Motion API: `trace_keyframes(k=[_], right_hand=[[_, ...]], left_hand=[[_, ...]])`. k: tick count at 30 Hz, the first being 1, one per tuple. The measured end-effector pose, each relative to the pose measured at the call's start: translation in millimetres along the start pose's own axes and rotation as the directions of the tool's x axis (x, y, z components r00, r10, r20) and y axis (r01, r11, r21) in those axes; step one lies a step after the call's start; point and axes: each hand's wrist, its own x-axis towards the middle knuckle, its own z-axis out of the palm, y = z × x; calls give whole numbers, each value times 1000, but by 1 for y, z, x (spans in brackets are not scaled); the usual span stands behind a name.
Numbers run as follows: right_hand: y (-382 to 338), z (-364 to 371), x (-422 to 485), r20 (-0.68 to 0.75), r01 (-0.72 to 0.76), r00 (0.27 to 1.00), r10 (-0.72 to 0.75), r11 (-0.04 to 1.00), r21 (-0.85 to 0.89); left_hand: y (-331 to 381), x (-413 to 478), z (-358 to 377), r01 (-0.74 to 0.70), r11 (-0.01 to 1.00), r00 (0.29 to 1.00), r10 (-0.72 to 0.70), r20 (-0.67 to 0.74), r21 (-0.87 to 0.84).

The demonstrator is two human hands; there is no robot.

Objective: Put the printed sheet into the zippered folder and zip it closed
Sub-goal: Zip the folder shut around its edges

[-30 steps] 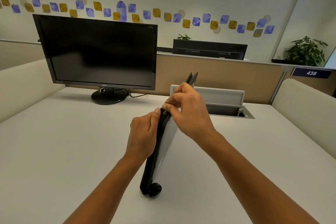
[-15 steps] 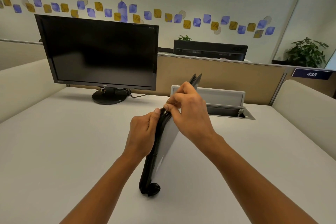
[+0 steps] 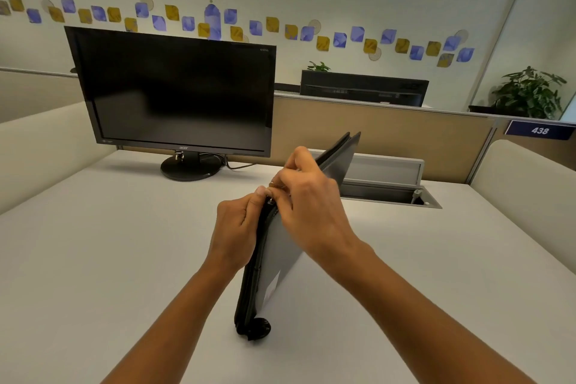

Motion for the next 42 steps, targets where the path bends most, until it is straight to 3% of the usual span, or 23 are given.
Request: trace_keyframes(k=[3,6,10,13,18,22,27,38,42], right_hand=[[-8,7,-4,94,-7,996,-3,995,103],[-10,12,-7,72,62,995,-64,998,32],[-6,17,-10,166,109,978,-123,990,94],[-7,17,-4,103,68,992,-74,996,55],[-9,14,5,162,15,986,-31,995,94],[-6,4,16,127,1,992,7,998,-68],[3,0,22,108,-29,993,42,992,-121],[8,7,31,79,-84,992,94,989,-123],[8,7,29,68,-78,994,85,991,-105]], left_hand=[[-3,2,-2,9,1000,999,-9,-32,-20],[-5,2,-3,23,999,999,-25,-46,-49],[-7,3,-3,50,996,998,-54,-43,-76],[-6,3,-4,41,996,998,-44,-33,-83],[-6,4,-6,37,997,998,-40,-45,-75],[-7,5,-6,49,998,998,-50,-31,-48],[-7,5,-8,29,999,999,-30,-26,-44],[-9,8,-11,46,998,998,-47,-33,-32],[-10,-1,-10,98,990,992,-105,-64,-103]])
